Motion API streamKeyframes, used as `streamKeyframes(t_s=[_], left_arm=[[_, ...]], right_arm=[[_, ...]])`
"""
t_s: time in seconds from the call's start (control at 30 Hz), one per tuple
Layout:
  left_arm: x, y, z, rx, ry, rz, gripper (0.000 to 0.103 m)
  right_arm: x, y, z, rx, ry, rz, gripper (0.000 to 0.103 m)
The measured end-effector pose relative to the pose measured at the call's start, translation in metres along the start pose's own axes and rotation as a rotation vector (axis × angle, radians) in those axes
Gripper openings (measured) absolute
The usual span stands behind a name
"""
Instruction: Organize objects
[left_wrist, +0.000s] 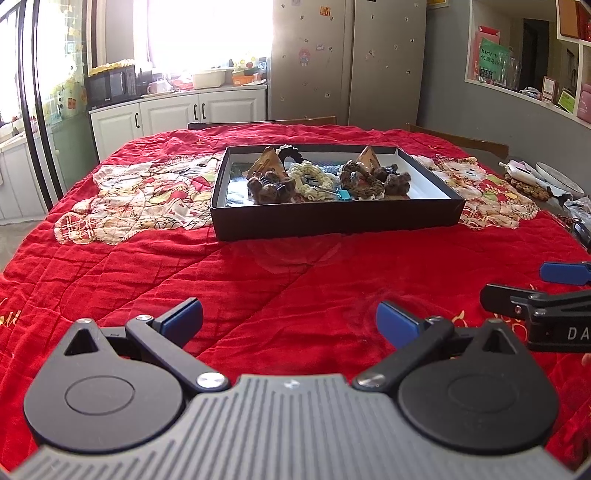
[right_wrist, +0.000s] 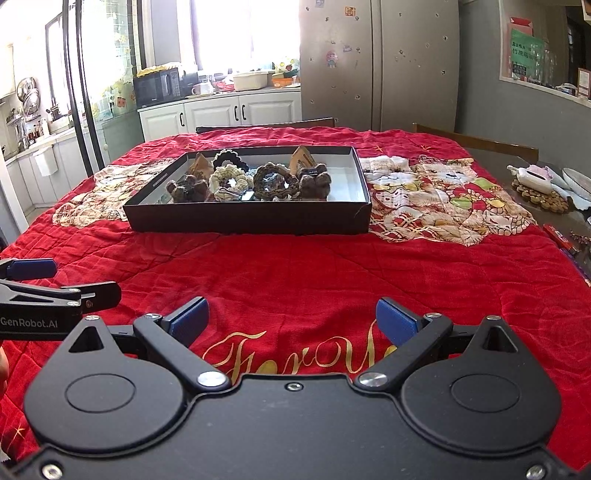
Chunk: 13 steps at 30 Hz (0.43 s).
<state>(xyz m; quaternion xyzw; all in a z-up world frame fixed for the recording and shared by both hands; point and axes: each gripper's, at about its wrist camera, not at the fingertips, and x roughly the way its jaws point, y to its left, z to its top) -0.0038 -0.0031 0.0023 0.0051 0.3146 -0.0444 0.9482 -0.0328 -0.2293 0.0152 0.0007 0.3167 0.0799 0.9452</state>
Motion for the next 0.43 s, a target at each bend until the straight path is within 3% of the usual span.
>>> streamKeyframes(t_s=[0.43], left_arm=[[0.0005,-0.0025,-0.0011,0.029,-0.012,-0.003,0.103]], right_arm=[[0.0025,0.0009,-0.0005,-0.003,0.009,0.004,0.097]])
